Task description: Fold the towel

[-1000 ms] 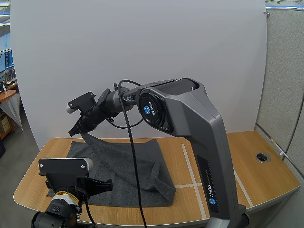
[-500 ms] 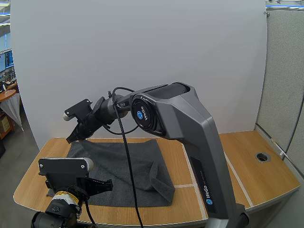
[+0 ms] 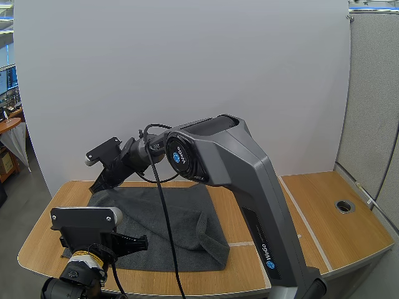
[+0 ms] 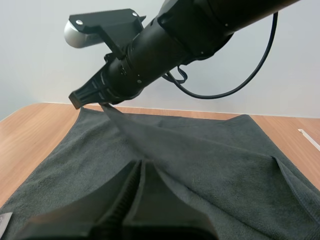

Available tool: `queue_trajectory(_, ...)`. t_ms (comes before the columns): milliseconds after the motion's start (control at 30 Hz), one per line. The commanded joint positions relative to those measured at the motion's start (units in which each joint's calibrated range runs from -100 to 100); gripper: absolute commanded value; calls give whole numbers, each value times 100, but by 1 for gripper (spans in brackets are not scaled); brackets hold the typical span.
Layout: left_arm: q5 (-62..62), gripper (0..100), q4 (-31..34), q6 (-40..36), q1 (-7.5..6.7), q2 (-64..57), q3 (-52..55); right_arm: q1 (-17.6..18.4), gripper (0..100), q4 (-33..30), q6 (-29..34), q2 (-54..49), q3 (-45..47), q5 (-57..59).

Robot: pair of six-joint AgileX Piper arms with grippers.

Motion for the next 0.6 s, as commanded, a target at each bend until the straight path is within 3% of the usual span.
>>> queue_trajectory(0, -119, 0, 32, -31, -11, -26, 0, 61, 0, 0, -62, 18, -448, -193)
queue_trajectory(567, -119, 0, 32, -31, -11, -26, 0, 61, 0, -3, 8, 832, -1390, -244)
